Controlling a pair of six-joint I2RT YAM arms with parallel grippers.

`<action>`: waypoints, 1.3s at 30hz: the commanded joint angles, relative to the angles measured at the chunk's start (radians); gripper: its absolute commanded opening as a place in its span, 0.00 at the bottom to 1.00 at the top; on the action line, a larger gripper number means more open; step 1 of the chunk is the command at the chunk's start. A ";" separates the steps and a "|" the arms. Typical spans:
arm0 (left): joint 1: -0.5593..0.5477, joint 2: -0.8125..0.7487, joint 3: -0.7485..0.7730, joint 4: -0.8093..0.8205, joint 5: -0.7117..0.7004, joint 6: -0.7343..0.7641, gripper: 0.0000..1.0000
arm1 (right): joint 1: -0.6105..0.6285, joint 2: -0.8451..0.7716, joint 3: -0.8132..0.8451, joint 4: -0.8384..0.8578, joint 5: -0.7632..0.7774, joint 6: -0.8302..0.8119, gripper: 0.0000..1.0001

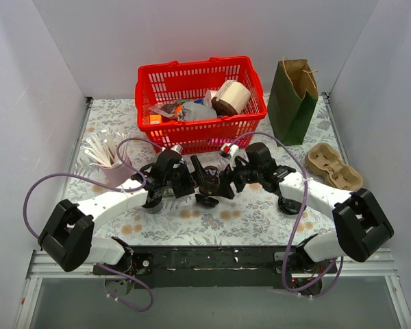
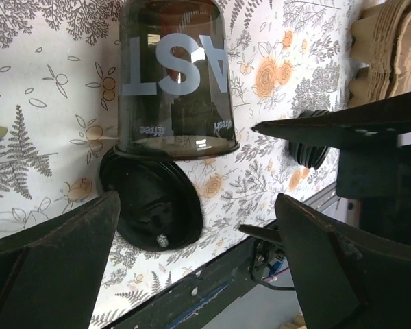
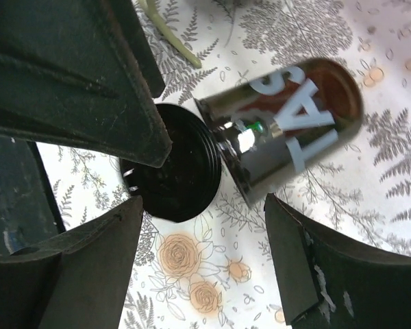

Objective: Pack the takeout coffee

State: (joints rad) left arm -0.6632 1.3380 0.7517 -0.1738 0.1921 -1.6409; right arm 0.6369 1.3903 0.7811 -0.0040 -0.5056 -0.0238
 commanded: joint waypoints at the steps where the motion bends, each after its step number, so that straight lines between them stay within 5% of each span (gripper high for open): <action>1: -0.001 -0.103 -0.026 -0.021 -0.040 -0.005 0.98 | 0.041 0.009 -0.042 0.208 0.035 -0.102 0.79; 14: -0.001 -0.200 -0.078 -0.067 -0.052 -0.020 0.98 | 0.116 -0.126 -0.157 0.331 0.366 -0.019 0.78; 27: -0.001 -0.318 -0.084 -0.124 -0.037 0.000 0.98 | 0.228 0.007 -0.138 0.404 0.472 -0.028 0.74; 31: -0.003 -0.365 -0.084 -0.161 -0.049 0.000 0.98 | 0.231 0.055 -0.117 0.443 0.645 0.064 0.65; 39: -0.001 -0.437 -0.083 -0.223 -0.095 -0.003 0.98 | 0.231 0.130 -0.094 0.527 0.691 0.151 0.54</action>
State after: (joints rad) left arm -0.6632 0.9413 0.6758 -0.3489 0.1299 -1.6535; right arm 0.8654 1.4940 0.6346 0.4183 0.1352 0.0711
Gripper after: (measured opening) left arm 0.981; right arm 0.556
